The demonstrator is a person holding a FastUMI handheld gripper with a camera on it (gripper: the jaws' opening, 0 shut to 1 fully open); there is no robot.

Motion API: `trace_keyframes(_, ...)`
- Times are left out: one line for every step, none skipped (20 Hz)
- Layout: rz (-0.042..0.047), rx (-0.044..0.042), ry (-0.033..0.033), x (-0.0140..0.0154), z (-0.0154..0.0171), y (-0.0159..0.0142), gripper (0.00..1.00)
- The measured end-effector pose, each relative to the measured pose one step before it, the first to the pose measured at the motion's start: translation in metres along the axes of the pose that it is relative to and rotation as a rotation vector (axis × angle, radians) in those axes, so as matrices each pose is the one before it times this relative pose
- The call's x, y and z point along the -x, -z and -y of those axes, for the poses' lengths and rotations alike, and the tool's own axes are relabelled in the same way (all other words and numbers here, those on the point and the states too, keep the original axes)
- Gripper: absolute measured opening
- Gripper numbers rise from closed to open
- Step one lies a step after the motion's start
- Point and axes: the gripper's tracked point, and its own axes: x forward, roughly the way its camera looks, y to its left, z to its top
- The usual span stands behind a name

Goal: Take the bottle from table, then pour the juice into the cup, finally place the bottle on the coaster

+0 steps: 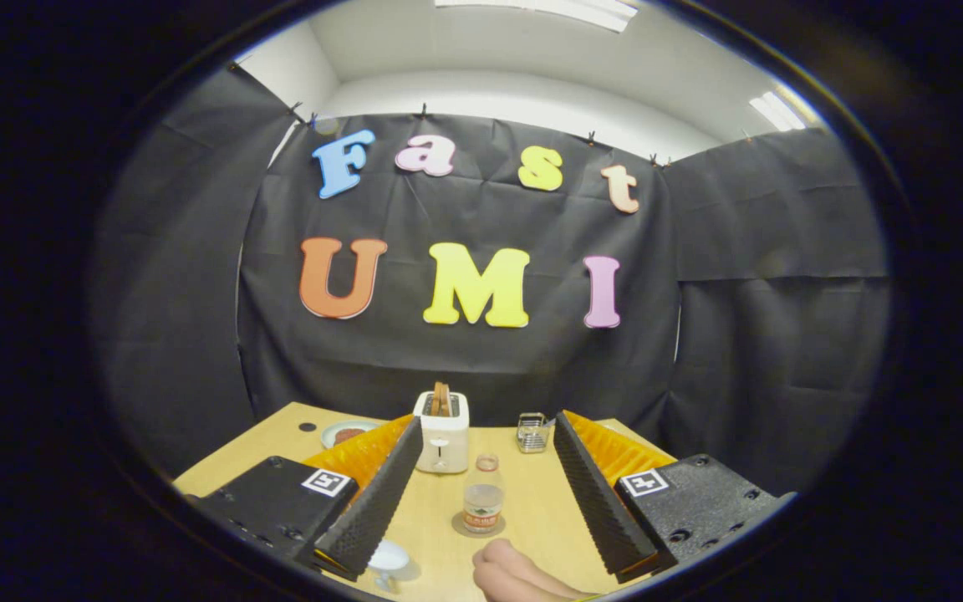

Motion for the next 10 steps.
trace_keyframes(0.00879, -0.00698, 0.00576, 0.00377, 0.00231, -0.00796, 1.0)
trace_keyframes(-0.00476, -0.00611, 0.00104, 0.00483, 0.0021, -0.0057, 1.0)
trace_keyframes(-0.00887, -0.01225, -0.0059, 0.00505, 0.00134, -0.00553, 1.0)
trace_keyframes(-0.0077, -0.00842, -0.00791, 0.0041, 0.00039, -0.00556, 1.0)
trace_keyframes(-0.0028, -0.00579, -0.00147, 0.00412, 0.00381, -0.00813, 1.0)
trace_keyframes(0.00746, 0.00131, 0.00275, 0.00358, 0.00488, -0.00879, 1.0)
trace_keyframes(0.01248, 0.00306, 0.00499, 0.00316, 0.00358, -0.00903, 1.0)
trace_keyframes(0.01217, 0.00489, 0.00795, 0.00328, 0.00431, -0.00876, 1.0)
trace_keyframes(0.00792, 0.0046, 0.0043, 0.00418, 0.00386, -0.006, 1.0)
trace_keyframes(0.00709, -0.00387, 0.00243, 0.00495, 0.00212, -0.00574, 1.0)
